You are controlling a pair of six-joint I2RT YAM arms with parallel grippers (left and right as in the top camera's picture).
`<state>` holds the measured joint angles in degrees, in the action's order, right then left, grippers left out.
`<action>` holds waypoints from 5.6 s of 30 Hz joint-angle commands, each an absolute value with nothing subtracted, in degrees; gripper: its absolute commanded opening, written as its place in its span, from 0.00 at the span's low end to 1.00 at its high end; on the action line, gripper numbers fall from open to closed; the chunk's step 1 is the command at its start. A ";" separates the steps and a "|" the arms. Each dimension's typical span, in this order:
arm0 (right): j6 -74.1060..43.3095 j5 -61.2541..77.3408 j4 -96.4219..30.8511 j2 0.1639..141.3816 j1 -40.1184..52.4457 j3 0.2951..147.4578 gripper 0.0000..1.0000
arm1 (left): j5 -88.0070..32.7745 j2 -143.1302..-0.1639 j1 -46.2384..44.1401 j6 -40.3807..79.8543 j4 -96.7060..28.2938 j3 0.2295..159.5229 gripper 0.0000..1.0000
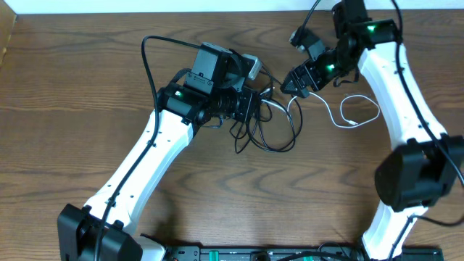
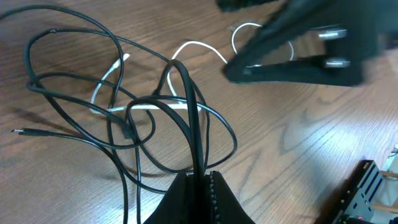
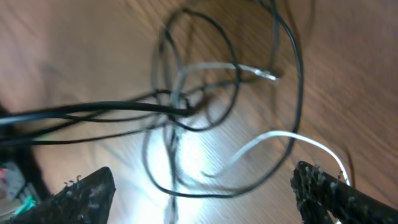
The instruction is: Untangle cables
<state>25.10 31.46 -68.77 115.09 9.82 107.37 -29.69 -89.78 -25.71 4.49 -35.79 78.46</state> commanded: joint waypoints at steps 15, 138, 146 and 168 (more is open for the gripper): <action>32.91 33.23 -70.87 124.68 8.25 105.95 0.85 | -30.46 -89.78 -22.39 6.33 -35.77 79.00 0.07; -3.38 33.50 -68.03 116.11 -25.71 130.34 0.99 | -13.91 -88.12 -21.06 6.96 -36.69 79.44 0.07; 4.36 35.48 -77.52 116.09 -17.04 130.34 0.99 | -14.55 -81.47 -19.35 6.96 -37.54 79.88 0.07; 4.75 27.73 -76.53 116.99 4.51 129.95 0.99 | -39.05 -77.03 -3.86 8.49 -35.64 82.46 0.07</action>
